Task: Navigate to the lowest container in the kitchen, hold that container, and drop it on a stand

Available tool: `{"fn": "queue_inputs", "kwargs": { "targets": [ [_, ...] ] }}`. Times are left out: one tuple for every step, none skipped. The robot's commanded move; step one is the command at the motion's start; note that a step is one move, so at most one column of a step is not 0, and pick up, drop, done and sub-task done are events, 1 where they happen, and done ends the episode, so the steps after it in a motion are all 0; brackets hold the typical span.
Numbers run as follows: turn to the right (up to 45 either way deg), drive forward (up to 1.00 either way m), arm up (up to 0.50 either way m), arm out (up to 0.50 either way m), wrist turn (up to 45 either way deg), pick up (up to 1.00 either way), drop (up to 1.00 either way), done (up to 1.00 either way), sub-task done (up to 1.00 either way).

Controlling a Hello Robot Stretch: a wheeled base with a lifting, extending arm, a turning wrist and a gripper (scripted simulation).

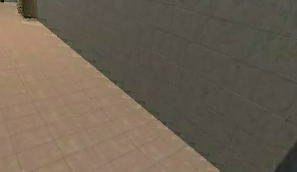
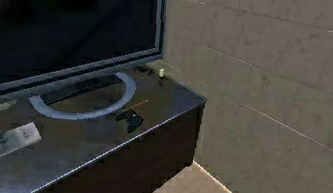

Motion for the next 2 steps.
{"fn": "queue_inputs", "kwargs": {
  "targets": [
    [-6.0, 0.00, 0.00, 0.00, 0.0, 0.00, 0.00, 0.00, 0.00],
    [0.0, 0.55, 0.00, 0.00, 0.0, 0.00, 0.00, 0.00, 0.00]
  ]
}}
